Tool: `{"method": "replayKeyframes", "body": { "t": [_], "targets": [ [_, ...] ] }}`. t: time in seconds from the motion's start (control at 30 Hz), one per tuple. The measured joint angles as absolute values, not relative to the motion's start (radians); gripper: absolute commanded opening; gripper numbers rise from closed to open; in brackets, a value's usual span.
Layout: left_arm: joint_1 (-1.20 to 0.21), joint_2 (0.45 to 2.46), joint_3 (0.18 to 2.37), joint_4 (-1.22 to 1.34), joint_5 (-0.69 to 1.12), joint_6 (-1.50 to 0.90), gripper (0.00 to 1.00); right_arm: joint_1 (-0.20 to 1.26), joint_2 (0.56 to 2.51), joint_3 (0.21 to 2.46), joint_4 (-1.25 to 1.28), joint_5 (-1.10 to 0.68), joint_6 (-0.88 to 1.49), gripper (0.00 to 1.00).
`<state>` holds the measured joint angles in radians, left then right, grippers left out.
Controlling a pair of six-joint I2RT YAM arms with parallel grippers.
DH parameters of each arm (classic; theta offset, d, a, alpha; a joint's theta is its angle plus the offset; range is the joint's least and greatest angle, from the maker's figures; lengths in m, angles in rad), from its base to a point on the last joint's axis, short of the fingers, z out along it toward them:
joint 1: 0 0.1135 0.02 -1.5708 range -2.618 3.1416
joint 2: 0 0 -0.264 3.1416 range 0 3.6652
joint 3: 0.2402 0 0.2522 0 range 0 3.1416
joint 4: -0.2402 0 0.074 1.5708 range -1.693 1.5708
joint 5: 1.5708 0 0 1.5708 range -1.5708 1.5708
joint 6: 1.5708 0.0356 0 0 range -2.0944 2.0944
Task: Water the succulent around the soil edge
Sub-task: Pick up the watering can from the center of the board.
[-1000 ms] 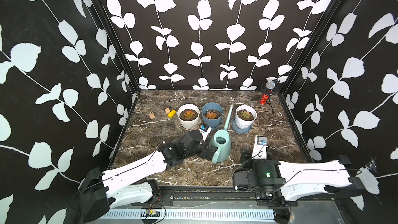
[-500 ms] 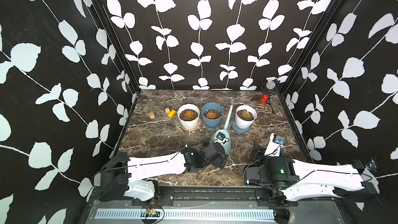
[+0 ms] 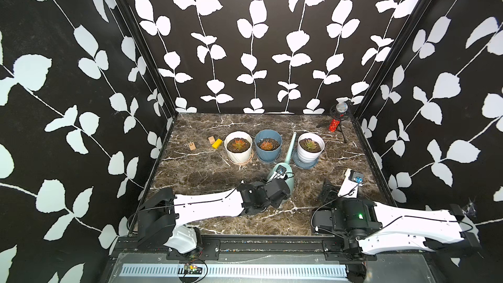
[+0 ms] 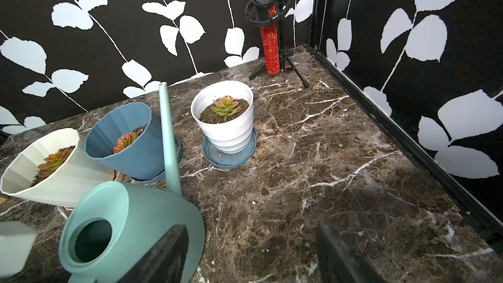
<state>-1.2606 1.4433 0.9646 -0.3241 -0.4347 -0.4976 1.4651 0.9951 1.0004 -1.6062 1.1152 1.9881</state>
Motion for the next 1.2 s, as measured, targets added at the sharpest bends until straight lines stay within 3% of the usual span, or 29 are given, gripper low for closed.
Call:
{"method": "replayKeyframes", "body": {
  "t": [0.2,0.33,0.43,0.77,1.03,1.2],
  "targets": [
    [-1.261,1.442,0.964,-0.350,-0.435,-0.514,0.35,1.465,0.986,0.999,-1.606,1.115,1.990,0.77],
    [-1.268,1.428,0.960,-0.376,-0.443,-0.527,0.12,1.465,0.986,0.999,-1.606,1.115,1.992,0.77],
    [-1.283,1.409,0.960,-0.413,-0.457,-0.532,0.01,1.465,0.987,0.999,-1.606,1.115,1.995,0.77],
    [-1.334,1.190,0.966,-0.655,-0.551,-0.495,0.00,1.465,0.987,0.999,-1.606,1.119,1.998,0.77],
    [-1.332,1.019,1.096,-0.775,-0.736,-0.278,0.00,1.465,0.987,0.999,-1.606,1.142,1.998,0.77],
    [-1.192,1.013,1.218,-0.755,-0.759,-0.039,0.00,1.465,0.992,0.999,-1.606,1.164,1.994,0.76]
  ]
}}
